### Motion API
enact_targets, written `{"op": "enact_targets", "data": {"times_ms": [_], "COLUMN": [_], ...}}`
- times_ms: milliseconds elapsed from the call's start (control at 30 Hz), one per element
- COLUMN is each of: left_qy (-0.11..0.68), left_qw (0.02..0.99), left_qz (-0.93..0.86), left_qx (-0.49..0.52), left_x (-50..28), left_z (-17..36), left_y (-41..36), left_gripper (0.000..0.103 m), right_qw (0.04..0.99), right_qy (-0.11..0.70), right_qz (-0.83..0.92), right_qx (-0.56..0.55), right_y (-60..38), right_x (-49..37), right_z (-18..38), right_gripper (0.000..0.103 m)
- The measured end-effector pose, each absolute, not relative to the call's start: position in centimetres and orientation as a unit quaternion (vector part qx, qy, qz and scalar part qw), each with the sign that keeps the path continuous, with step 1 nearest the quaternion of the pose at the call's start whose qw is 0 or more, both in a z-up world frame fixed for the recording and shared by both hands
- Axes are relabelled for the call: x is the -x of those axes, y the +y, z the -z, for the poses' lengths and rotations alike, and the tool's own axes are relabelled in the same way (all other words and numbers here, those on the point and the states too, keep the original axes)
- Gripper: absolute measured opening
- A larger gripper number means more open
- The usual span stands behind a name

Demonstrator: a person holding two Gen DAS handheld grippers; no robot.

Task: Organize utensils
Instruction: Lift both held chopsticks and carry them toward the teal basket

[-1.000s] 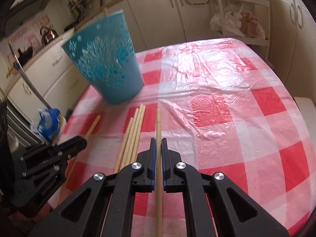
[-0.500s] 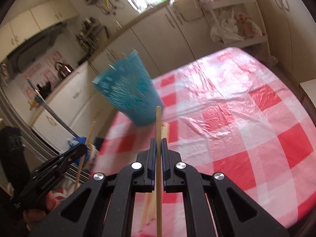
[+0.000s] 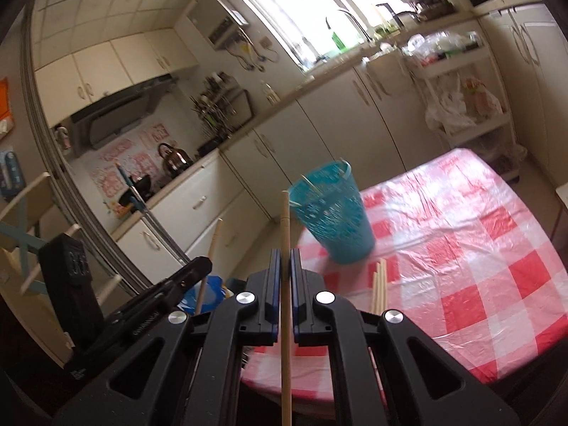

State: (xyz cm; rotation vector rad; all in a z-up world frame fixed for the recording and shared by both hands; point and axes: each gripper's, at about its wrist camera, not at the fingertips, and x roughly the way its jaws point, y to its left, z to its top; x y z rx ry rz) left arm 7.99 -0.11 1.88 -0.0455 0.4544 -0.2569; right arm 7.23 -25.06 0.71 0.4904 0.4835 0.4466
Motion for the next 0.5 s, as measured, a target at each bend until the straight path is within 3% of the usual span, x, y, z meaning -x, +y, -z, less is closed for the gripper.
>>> {"op": "enact_targets", "data": {"times_ms": [500], "left_qy": [0.163], "left_qw": [0.98], "left_qz": [0.116], "left_qx": [0.019], "left_x": [-2.1], "left_z": [-6.6], "left_y": [1.1], "left_gripper": [0.005], "right_qw": [0.925], "right_qy": [0.196], "right_qz": [-0.229], "right_qx": [-0.231], "right_y": [-24.4], "right_x": [-2.3], "right_z": [-4.8], "right_gripper": [0.006]}}
